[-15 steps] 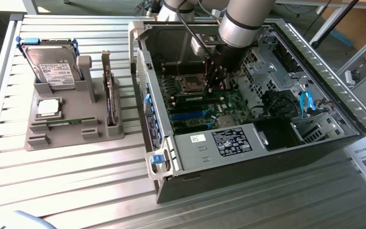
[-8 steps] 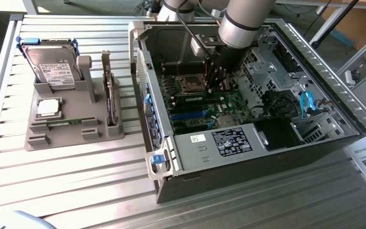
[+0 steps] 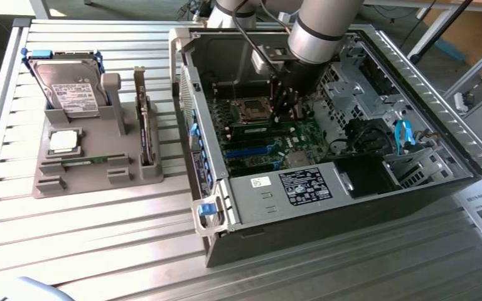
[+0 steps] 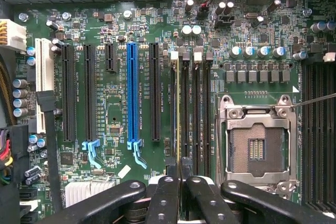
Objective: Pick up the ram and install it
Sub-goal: 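Insert the ram into the slot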
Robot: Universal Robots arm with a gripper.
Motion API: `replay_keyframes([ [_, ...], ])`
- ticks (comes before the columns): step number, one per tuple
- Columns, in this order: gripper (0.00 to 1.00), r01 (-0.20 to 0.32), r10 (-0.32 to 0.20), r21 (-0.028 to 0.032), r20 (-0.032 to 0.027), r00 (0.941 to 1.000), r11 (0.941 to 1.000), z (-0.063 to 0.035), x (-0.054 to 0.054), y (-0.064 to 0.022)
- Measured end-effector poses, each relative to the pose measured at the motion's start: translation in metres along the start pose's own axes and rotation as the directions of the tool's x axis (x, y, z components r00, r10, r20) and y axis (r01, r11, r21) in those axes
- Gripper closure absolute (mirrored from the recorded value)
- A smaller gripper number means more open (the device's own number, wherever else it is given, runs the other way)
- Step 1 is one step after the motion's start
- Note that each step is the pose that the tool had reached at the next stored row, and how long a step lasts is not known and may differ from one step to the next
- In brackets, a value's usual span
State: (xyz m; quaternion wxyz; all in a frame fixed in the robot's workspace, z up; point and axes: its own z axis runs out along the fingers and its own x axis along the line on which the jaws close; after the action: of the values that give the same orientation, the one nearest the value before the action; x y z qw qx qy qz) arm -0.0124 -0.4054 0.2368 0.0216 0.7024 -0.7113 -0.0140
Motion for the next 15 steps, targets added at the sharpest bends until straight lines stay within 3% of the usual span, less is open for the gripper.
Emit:
replay_keyframes([
  [15, 0.88, 0.000, 0.000, -0.0001, -0.0001, 1.0000, 1.0000, 0.0004, 0.0000, -0.0004],
])
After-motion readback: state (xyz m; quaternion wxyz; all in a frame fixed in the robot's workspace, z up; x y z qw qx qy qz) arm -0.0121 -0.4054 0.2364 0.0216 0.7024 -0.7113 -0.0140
